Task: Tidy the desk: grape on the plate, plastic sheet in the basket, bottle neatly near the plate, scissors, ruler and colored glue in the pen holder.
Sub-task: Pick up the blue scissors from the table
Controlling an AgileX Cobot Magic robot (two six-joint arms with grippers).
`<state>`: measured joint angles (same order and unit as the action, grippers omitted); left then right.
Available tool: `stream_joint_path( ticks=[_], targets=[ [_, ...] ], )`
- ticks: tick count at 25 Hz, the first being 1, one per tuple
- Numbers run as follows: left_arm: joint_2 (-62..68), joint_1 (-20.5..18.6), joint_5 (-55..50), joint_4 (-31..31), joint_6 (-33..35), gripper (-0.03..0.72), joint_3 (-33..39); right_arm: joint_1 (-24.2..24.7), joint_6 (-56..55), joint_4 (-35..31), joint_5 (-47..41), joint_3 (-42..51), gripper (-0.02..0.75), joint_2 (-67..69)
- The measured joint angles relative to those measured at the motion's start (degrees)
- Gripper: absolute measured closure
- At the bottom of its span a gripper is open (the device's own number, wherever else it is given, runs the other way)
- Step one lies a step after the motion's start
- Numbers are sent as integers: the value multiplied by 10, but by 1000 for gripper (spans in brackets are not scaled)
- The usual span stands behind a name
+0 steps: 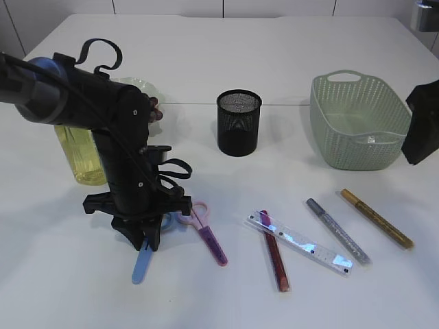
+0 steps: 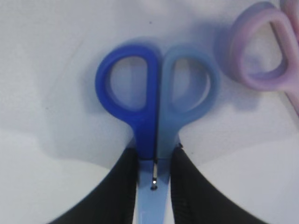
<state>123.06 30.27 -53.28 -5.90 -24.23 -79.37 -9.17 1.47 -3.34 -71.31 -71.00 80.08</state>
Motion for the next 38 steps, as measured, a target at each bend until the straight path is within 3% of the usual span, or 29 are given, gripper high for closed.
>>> stream_joint_path(
  ticks=[21,38],
  targets=[
    [0,0,-6,6,1,523,0,0,0,0,0,0,181,0],
    [1,0,-32,21,41,523,0,0,0,0,0,0,181,0]
  ],
)
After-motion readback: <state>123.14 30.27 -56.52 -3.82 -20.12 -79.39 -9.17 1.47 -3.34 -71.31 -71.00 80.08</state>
